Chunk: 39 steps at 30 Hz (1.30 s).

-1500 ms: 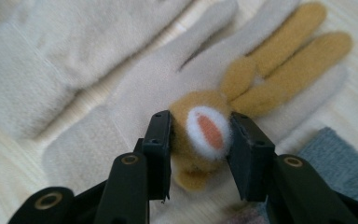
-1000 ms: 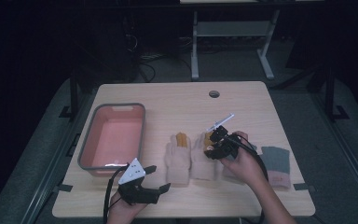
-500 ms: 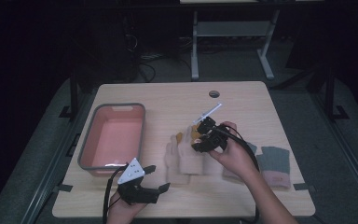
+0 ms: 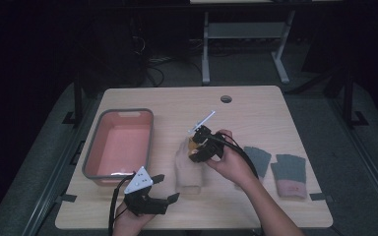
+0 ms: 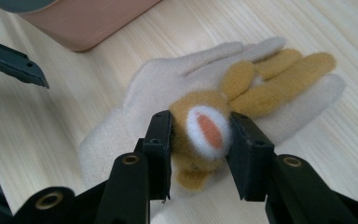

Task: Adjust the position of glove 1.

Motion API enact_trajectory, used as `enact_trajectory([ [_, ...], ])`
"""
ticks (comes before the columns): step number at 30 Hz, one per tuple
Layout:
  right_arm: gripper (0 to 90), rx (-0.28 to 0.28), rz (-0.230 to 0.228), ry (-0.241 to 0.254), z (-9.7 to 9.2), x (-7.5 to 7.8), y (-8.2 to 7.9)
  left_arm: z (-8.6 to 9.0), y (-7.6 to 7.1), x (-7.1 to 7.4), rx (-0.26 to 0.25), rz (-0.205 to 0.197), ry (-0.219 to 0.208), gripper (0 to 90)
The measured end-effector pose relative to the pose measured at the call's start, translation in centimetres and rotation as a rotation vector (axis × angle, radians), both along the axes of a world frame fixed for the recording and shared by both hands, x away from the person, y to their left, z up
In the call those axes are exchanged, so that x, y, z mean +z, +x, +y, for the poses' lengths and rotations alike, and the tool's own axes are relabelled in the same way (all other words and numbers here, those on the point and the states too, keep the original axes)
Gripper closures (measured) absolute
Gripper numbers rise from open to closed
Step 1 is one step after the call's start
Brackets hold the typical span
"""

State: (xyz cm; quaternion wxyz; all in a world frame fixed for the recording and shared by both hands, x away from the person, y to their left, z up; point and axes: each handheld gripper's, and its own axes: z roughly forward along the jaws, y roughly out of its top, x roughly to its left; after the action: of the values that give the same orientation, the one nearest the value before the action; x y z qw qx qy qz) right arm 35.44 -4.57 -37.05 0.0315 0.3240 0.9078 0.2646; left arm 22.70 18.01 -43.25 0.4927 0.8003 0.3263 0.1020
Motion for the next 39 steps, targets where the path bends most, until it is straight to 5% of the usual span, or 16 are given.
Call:
enact_trajectory([
  [25, 59.9, -0.003, 0.085, -0.020, 0.8, -4.1, 0.5, -0.4, 0.0, -0.3, 0.009, 0.018, 0.014, 18.9],
  [39, 44.6, -0.039, 0.063, 0.066, -1.1, -3.7, -0.3, -1.2, 1.6, -0.1, 0.056, 0.118, -0.022, 19.8],
])
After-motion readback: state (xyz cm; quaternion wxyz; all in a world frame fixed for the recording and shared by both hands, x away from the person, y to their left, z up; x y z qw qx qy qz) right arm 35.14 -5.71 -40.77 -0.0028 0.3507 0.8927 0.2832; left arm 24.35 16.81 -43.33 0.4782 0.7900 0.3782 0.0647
